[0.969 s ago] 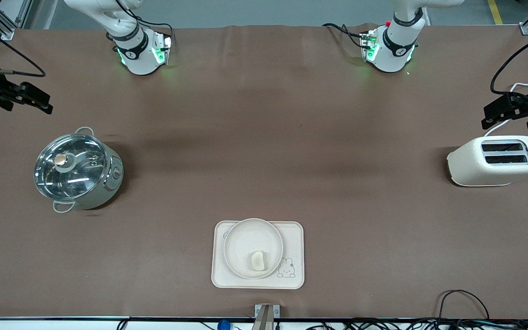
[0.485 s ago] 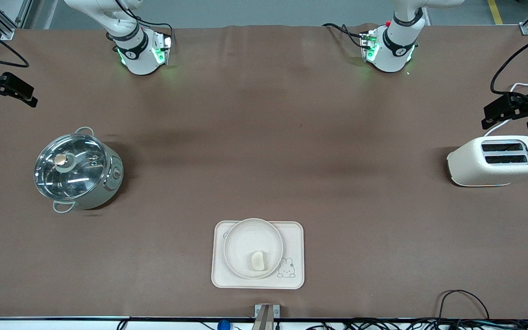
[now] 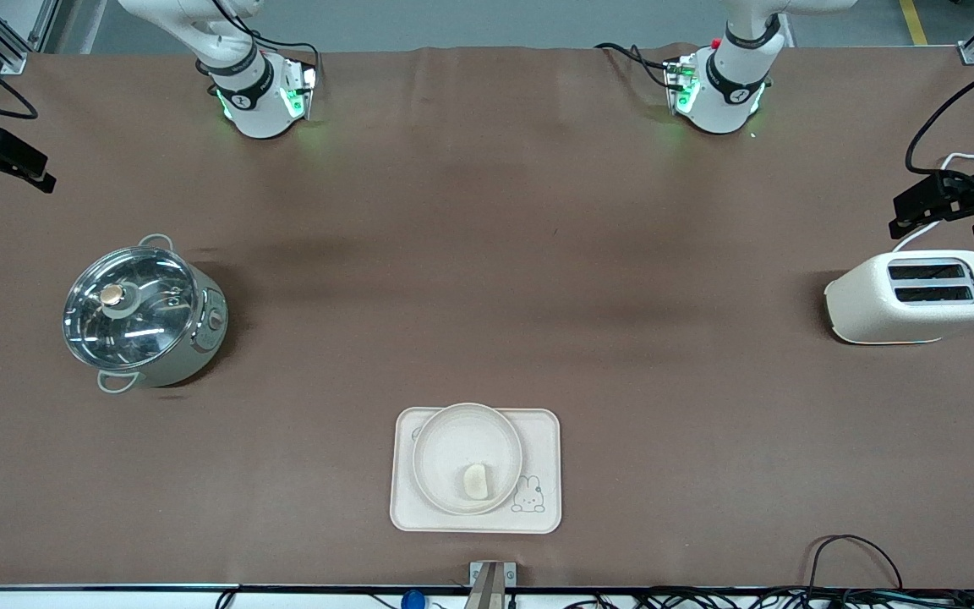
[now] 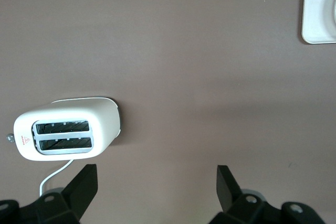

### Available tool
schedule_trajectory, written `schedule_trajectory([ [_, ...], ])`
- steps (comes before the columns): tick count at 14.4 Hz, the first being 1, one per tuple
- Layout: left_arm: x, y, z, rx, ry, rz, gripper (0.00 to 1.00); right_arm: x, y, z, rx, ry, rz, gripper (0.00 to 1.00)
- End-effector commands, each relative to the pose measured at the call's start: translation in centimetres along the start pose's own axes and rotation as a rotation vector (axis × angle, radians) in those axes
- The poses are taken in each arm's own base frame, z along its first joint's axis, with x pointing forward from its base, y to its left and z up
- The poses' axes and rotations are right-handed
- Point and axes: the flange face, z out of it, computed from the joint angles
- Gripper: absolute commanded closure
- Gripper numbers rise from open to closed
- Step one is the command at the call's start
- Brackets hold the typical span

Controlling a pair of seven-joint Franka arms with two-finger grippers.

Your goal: Place bun in plate and plate on tray

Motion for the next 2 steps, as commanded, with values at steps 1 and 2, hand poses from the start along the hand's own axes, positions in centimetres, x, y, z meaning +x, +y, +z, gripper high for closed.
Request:
schedule_trajectory([
  [1,0.03,0.16,-0.95,-0.013,0.026,-0.013,0.00,-1.07,-0.14,-0.49,-0.012,0.010,-0.014,0.00],
  [2,0.05,0.09,-1.27,-0.013,0.032,-0.016,0.00,-1.02,-0.07,-0.41,-0.012,0.009,-0.011,0.00],
])
